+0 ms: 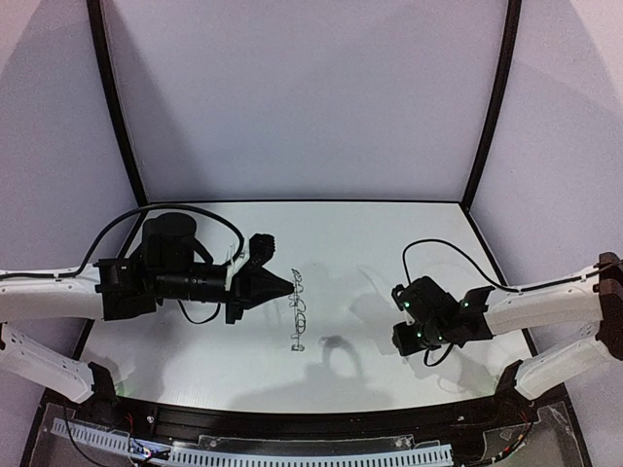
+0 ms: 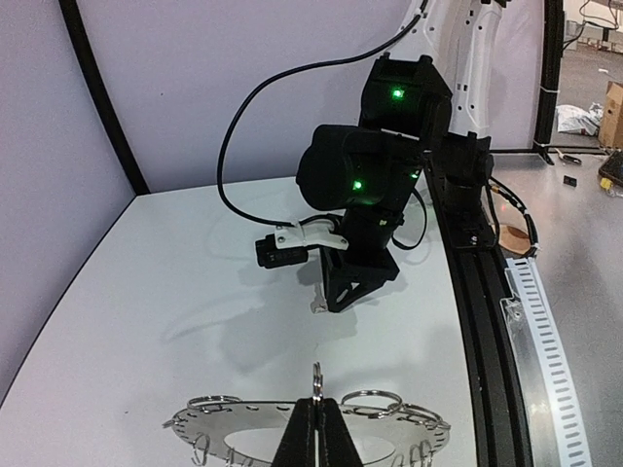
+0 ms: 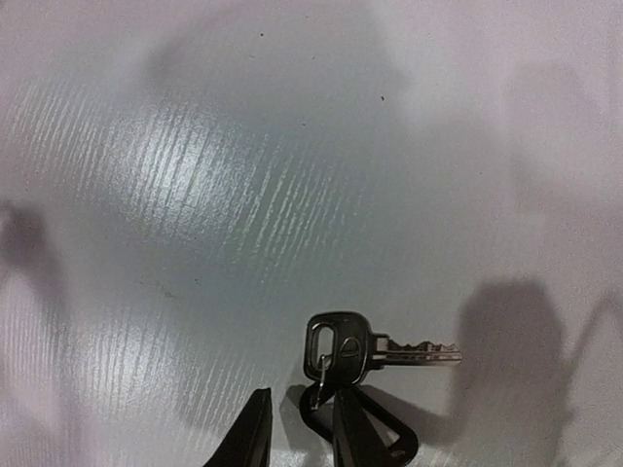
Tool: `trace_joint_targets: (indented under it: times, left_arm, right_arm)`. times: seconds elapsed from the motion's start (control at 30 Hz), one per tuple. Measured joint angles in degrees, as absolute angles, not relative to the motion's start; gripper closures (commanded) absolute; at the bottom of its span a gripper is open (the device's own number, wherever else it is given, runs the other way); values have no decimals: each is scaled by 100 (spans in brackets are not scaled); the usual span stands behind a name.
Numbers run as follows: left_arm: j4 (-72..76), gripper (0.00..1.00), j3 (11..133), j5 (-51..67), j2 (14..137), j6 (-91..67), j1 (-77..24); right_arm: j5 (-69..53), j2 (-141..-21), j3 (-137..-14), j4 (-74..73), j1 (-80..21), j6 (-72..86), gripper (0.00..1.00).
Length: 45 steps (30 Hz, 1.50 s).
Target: Put the keys on the keyring
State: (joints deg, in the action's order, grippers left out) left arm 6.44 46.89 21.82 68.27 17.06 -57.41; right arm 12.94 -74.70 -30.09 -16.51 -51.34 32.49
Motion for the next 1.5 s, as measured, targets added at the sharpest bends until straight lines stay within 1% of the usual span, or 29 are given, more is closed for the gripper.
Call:
trace_joint_targets:
  times: [0.23, 0.4, 0.5, 0.8, 1.0, 1.1, 1.23, 1.33, 1.5]
  left_arm:
    - [644, 99, 4687, 2182, 6827, 1688, -5741]
    - [644, 99, 4676, 2182, 6825, 1652, -5741]
    - [644, 99, 4676, 2182, 6825, 1637, -5741]
    - [648, 99, 4676, 2180, 6825, 1627, -5741]
    - [645, 99, 4676, 2153, 6825, 1641, -5741]
    - [605, 99, 4682, 2126, 6825, 1661, -5741]
    - [139, 99, 4911, 2086, 6870, 1757, -5741]
    - [-315, 99, 5236, 2157, 6943, 1946, -5739]
    - [-945, 99, 5565, 2285, 6979, 2252, -5741]
  right_arm:
    - [1397, -7609, -3009, -1621, -5167, 3254, 80]
    - [1489, -7627, -3009, -1568, -5175, 3302, 90]
    - [1510, -7629, -3006, -1537, -5177, 3308, 100]
    - [1553, -7488, -2901, -1387, -5181, 3212, 100]
    - [1410, -6717, -2963, -1514, -5181, 2407, 100]
    - [1030, -6287, -3191, -1665, -5182, 1731, 100]
    - [-55, -6014, -3809, -1843, -5188, 714, 100]
    - [-980, -6255, -4554, -2186, -5189, -117, 100]
    - [-1914, -7039, -5823, -2976, -5193, -1345, 100]
